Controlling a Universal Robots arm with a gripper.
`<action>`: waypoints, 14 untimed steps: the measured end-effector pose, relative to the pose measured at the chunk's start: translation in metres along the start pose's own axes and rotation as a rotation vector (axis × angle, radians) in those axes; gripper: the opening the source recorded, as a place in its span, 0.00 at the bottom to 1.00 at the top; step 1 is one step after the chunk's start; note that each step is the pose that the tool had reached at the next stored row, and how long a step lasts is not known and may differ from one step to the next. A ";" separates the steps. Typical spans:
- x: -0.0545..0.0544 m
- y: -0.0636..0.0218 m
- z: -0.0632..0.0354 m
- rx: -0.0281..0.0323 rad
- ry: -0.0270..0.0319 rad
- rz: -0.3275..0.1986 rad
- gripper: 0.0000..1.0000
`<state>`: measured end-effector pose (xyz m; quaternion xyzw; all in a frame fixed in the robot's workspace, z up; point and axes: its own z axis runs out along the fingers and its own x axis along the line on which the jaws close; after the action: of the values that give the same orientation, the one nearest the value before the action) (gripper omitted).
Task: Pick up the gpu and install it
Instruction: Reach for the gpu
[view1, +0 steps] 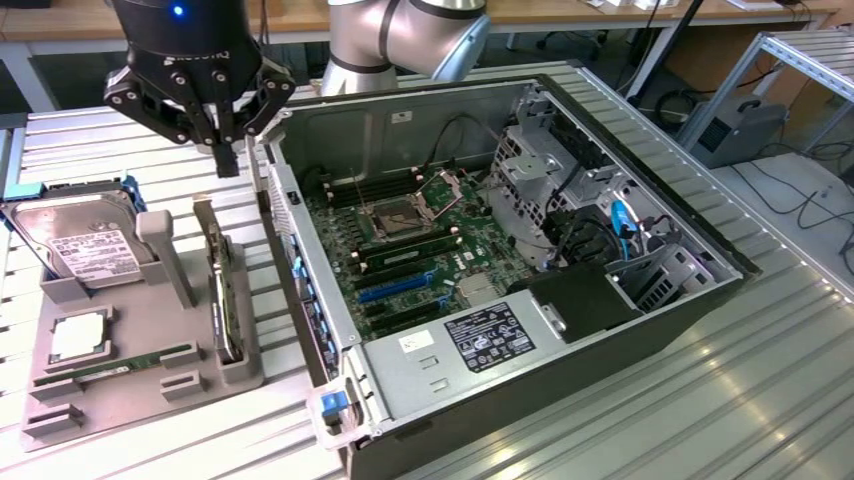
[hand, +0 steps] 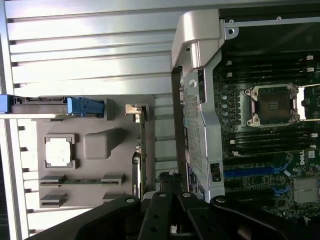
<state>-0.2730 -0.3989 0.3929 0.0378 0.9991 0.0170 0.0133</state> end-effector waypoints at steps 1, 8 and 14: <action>0.001 0.0000 0.0000 0.0000 0.0000 0.000 0.11; 0.006 -0.0004 -0.0001 0.0002 0.0000 0.000 0.11; 0.009 -0.0007 -0.0002 0.0004 -0.0001 0.000 0.11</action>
<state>-0.2825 -0.3989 0.3928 0.0378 0.9991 0.0168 0.0133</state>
